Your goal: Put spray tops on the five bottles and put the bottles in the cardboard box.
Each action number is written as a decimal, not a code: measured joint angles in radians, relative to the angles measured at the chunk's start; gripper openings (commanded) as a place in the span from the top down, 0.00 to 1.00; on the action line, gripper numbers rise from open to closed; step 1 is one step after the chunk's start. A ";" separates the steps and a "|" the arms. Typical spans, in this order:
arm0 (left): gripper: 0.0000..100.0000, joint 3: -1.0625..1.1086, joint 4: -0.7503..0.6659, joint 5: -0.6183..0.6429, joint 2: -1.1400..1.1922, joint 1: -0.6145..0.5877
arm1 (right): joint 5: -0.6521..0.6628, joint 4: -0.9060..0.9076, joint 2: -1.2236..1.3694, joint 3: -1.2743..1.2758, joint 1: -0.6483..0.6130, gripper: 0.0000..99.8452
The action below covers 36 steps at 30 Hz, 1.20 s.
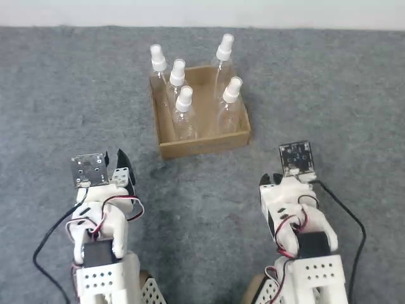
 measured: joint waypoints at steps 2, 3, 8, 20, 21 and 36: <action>0.91 0.000 0.000 0.000 0.000 0.000 | 0.000 0.000 -0.054 0.041 -0.003 0.99; 0.91 0.000 0.000 0.000 0.000 0.000 | 0.000 0.000 -0.080 0.060 -0.003 0.99; 0.91 0.000 0.000 0.000 0.000 -0.002 | 0.000 0.000 -0.216 0.157 -0.003 0.99; 0.91 0.000 0.023 0.000 0.000 -0.005 | 0.000 0.150 -0.322 0.153 0.002 0.99; 0.91 0.000 0.038 0.000 0.000 -0.002 | 0.000 0.161 -0.322 0.153 0.002 0.99; 0.91 0.000 0.365 0.000 0.000 -0.109 | 0.000 0.298 -0.322 0.153 0.002 0.99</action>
